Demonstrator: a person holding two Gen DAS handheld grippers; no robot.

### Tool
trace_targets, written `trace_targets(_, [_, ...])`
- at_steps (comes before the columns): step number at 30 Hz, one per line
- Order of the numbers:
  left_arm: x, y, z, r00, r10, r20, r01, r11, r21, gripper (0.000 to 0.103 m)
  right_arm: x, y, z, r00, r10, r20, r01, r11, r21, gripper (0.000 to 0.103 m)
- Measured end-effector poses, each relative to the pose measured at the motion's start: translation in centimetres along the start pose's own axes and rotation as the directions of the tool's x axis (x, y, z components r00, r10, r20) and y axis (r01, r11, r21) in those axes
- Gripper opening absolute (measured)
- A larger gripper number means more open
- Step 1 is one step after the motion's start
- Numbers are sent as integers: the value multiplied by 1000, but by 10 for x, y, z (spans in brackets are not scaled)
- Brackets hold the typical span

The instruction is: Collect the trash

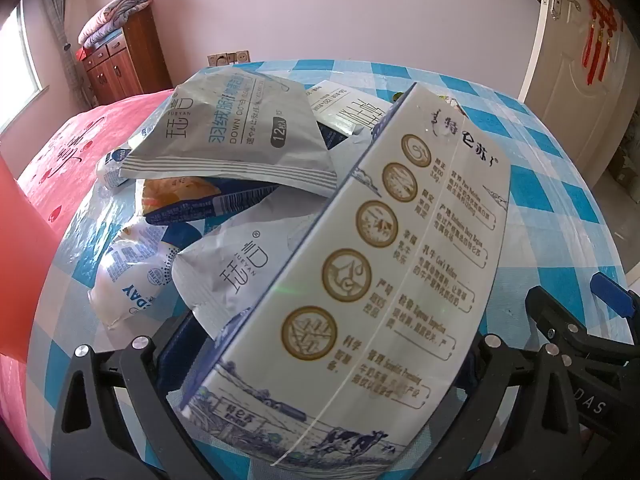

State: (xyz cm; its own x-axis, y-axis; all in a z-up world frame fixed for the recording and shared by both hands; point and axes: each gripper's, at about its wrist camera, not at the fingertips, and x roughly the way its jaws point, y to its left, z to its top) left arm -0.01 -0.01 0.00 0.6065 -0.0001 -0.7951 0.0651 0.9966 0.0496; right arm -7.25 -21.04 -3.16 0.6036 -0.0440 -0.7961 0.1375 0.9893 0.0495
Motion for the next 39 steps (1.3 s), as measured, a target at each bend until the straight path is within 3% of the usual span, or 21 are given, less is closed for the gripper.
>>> trace_targets(15, [-23,4,-24,1000,-18,-12,18,999,38,99,-25,1,-30,1000,-22,5,22,999,-24,99])
trace_targets(28, [-95,27,-37,992,-43,116,41,999,16,99,-116,13,-35,977,-7,213,25,996,-83,99])
trace_targets(39, [-147,58,-43,973,7,230,0,1000,-30,99,-174,34,-40,939,42,343,1,992,-126,99])
